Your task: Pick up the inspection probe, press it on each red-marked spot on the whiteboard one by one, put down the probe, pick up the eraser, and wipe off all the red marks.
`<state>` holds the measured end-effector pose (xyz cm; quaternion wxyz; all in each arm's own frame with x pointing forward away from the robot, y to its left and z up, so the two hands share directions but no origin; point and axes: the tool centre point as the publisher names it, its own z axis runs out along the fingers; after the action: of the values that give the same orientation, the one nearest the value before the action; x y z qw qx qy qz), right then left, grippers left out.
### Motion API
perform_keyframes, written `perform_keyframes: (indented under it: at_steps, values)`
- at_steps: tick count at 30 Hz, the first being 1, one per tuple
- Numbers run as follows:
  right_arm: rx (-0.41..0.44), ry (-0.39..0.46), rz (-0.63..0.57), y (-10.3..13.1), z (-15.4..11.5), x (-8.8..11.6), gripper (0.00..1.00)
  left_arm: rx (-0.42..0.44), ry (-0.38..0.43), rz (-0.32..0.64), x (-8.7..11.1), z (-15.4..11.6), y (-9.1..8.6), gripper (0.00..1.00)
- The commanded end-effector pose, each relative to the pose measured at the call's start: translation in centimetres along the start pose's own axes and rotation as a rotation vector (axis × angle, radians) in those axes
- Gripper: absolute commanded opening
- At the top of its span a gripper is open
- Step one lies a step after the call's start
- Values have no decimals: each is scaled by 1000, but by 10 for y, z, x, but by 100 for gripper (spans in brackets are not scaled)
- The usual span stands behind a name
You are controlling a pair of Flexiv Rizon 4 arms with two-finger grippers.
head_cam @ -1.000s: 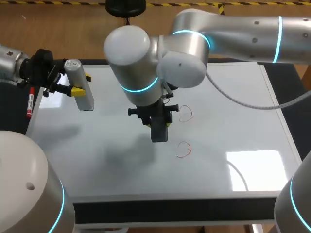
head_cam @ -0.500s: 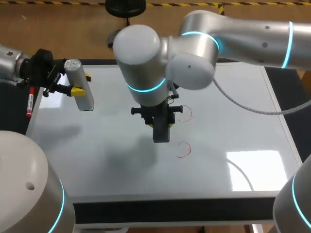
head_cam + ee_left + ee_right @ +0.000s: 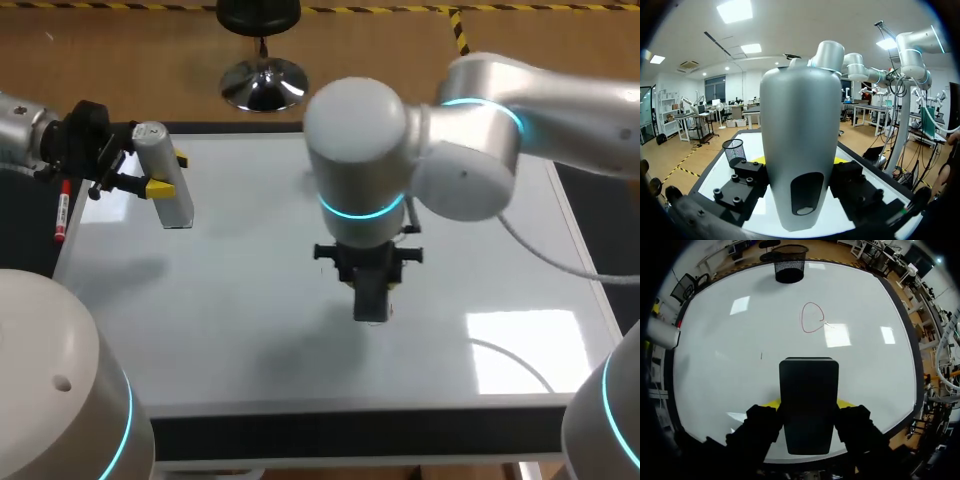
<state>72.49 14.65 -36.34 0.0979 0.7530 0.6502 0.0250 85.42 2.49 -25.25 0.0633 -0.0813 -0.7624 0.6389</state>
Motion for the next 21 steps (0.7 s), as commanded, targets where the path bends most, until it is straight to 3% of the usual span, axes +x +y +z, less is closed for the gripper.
perform_keyframes:
  at_steps: [1,9,21]
  values:
    - [-1,151,62,-11,-3,-44,0,0,2,1,0,-1,-1,0]
    - [26,180,105,-23,3,-89,0,0,2,1,0,-1,-1,0]
    - [43,269,53,-16,13,-134,0,0,2,1,0,-1,-1,0]
